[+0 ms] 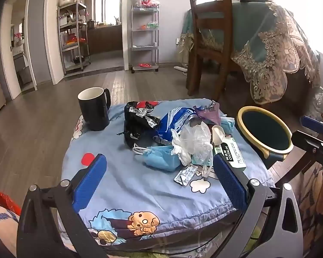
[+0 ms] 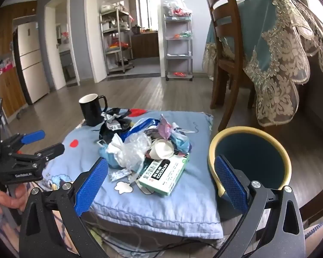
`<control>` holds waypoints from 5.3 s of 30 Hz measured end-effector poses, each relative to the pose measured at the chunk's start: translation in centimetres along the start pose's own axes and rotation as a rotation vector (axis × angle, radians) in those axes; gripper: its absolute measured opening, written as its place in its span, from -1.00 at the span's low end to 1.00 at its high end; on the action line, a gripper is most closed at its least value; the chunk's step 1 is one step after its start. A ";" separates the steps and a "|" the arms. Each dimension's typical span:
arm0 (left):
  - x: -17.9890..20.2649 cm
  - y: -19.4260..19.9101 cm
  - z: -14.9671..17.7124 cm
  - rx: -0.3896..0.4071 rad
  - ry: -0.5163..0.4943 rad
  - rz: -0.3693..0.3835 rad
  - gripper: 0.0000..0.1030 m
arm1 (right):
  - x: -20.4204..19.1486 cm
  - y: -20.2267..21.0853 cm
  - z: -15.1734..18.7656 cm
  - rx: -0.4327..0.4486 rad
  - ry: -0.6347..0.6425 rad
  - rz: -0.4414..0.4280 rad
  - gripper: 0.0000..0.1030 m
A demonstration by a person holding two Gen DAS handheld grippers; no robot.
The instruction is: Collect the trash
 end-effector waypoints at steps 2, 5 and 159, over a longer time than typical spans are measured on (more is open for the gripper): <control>0.0 -0.1 0.0 -0.007 0.000 0.000 0.89 | 0.6 -0.1 0.3 -0.014 -0.042 -0.023 0.90; 0.0 -0.1 0.0 -0.011 0.001 0.001 0.89 | 1.0 -0.2 -0.1 -0.026 -0.050 -0.032 0.90; -12.2 -9.2 -10.8 -0.102 0.334 0.205 -1.00 | -7.2 -16.9 -2.0 -0.329 0.182 -0.216 -0.53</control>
Point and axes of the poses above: each gripper's, at about its wrist camera, not at the fingertips, and y roughly against the way its jaws point, x to its right, z to its underside, the point moved 1 cm from there along -y, roughly the way its jaws point, and after that the axes turned 11 degrees about z, right-handed, at the moved point
